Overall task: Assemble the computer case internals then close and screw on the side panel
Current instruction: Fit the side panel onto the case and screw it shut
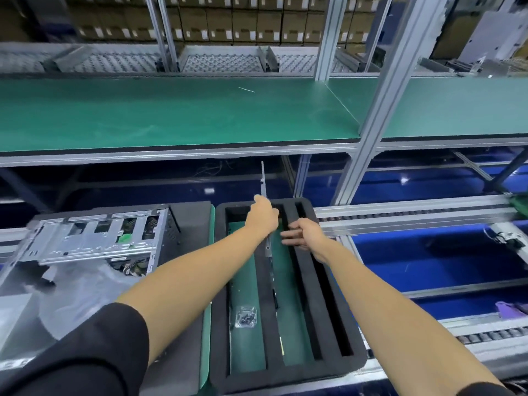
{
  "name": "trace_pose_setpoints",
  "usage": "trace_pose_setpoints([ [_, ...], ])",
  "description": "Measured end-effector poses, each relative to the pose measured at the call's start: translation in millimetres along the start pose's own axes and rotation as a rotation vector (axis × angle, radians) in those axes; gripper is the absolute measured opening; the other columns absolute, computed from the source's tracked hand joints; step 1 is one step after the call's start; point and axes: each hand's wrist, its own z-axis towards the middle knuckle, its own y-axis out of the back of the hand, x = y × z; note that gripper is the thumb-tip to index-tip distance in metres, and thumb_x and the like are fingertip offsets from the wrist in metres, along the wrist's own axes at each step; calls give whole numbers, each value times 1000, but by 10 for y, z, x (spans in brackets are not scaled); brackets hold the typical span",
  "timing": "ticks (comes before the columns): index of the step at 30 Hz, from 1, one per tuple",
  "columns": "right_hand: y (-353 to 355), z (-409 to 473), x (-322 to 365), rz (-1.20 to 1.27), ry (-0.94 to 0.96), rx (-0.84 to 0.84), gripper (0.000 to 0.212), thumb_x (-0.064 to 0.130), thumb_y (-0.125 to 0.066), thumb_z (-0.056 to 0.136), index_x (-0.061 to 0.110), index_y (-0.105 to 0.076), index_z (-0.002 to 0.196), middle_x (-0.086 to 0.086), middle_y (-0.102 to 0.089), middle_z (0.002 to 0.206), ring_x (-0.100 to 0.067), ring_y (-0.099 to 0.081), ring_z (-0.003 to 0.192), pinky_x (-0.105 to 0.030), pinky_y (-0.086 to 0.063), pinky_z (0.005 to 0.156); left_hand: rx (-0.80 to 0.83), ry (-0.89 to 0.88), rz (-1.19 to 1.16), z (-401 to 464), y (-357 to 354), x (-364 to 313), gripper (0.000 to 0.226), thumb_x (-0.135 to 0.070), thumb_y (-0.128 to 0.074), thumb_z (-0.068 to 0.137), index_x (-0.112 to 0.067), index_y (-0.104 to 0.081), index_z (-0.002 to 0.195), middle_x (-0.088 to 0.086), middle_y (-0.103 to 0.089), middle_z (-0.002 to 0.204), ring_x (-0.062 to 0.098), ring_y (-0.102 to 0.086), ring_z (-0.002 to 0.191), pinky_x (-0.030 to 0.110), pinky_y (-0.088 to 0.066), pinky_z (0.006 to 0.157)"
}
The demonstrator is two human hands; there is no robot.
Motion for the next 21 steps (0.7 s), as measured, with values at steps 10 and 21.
trace_pose_setpoints([
  [10,-861,-280,-163,-224,60,-345,27,26,-52,98,6,-52,116,-21,-57,128,-34,-54,111,-43,-45,98,-116,-119,-286,-459,1537,824,20,-21,-50,101,-4,-44,108,14,-55,98,24,-50,80,37,-43,68],
  [21,-3001,-875,-426,-453,159,-678,28,42,-54,96,29,-53,121,-16,-38,144,-36,-33,132,-49,-15,116,-543,176,-1037,-1416,2878,2994,10,-24,-55,100,-18,-47,98,4,-60,89,21,-57,74,35,-50,70],
])
